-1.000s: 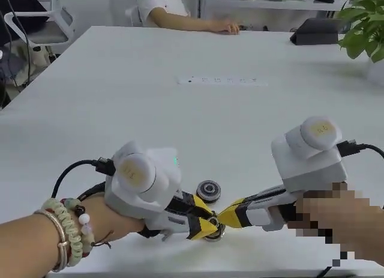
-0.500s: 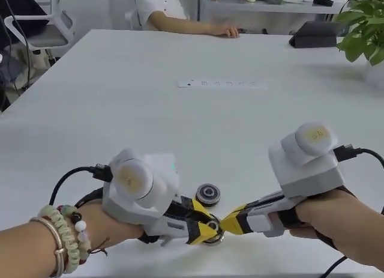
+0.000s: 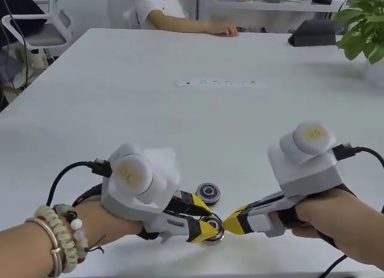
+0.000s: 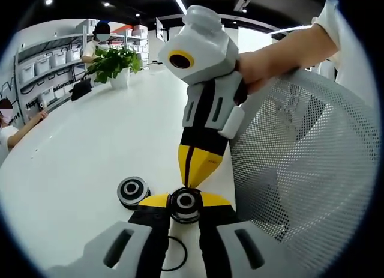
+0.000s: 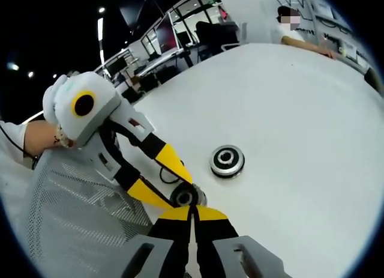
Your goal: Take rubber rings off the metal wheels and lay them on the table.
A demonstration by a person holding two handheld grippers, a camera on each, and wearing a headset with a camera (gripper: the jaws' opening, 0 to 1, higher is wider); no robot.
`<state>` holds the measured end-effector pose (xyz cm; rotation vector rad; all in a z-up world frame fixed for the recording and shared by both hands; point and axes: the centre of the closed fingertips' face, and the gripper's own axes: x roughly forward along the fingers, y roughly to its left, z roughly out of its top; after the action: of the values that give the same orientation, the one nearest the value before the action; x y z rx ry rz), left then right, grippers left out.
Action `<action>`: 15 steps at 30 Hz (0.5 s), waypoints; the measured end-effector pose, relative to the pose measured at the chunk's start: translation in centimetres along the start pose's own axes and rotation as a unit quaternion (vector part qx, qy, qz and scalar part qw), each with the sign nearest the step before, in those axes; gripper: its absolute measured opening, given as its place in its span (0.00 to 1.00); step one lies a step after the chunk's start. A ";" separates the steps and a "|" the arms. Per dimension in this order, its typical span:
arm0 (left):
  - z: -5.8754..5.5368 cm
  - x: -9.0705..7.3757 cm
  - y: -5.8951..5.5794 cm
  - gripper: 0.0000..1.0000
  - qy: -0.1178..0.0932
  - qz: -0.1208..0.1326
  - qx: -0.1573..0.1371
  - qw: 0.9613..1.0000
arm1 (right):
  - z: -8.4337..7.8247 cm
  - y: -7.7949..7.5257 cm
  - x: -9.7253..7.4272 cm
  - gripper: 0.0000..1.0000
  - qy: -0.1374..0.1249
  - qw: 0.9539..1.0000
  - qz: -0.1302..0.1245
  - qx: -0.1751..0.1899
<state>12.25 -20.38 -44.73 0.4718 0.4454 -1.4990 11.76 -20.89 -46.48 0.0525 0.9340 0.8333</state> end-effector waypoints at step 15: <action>2.8 -2.8 0.4 0.33 -0.054 -0.006 -0.033 0.998 | 1.5 0.3 -0.8 0.00 -0.032 0.999 0.007 0.012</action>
<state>12.51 -19.58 -40.83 0.3347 0.4131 -1.5087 12.41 -20.78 -44.87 0.1055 0.8845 0.8302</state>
